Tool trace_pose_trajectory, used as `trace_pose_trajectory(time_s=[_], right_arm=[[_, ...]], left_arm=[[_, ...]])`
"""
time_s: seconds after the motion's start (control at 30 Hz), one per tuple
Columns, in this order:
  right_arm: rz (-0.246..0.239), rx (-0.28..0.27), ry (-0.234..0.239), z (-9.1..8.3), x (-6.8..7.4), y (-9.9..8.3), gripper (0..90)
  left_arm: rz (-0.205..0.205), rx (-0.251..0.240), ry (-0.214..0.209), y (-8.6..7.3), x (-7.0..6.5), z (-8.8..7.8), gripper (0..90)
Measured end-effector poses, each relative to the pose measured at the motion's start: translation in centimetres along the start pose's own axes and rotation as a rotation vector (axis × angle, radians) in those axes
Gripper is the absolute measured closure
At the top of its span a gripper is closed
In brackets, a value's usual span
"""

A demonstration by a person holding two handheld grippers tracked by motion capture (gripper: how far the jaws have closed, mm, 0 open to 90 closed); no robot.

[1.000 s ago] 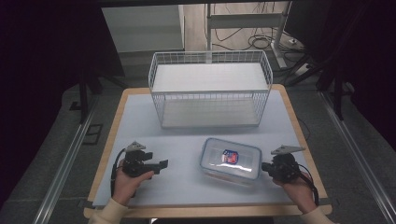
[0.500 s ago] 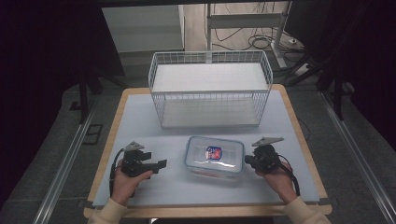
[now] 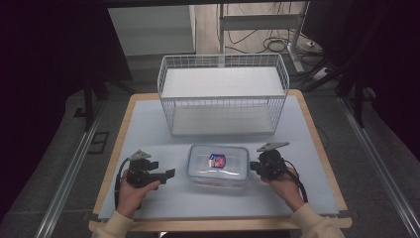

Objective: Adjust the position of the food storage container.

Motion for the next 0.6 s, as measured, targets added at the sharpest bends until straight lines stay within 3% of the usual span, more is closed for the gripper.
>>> trace_pose_trajectory(time_s=[0.13, 0.27, 0.43, 0.6], right_arm=[[0.0, -0.005, 0.021, -0.2, -0.1, -0.1, 89.9], [-0.003, -0.036, 0.043, -1.7, -0.2, -0.6, 89.9], [-0.054, -0.038, 0.099, -3.9, 1.0, -2.3, 89.9], [-0.077, -0.003, 0.131, -4.3, 2.3, -4.4, 89.9]], left_arm=[[0.0, 0.001, 0.0, -0.1, 0.0, 0.0, 18.2], [-0.005, -0.001, 0.0, -0.1, 0.1, -0.1, 18.2], [-0.007, -0.002, 0.003, -0.1, 0.2, -0.1, 18.2], [-0.003, 0.002, 0.002, 0.0, 0.1, 0.1, 18.2]])
Point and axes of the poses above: each handheld gripper's, and its own axes: z roughly forward along the jaws, y roughly out of its top, x roughly to its left, the point moved 5 cm from there along z, roughly forward along the jaws, and after that the axes turned 4 degrees about z, right-handed, at the moved point
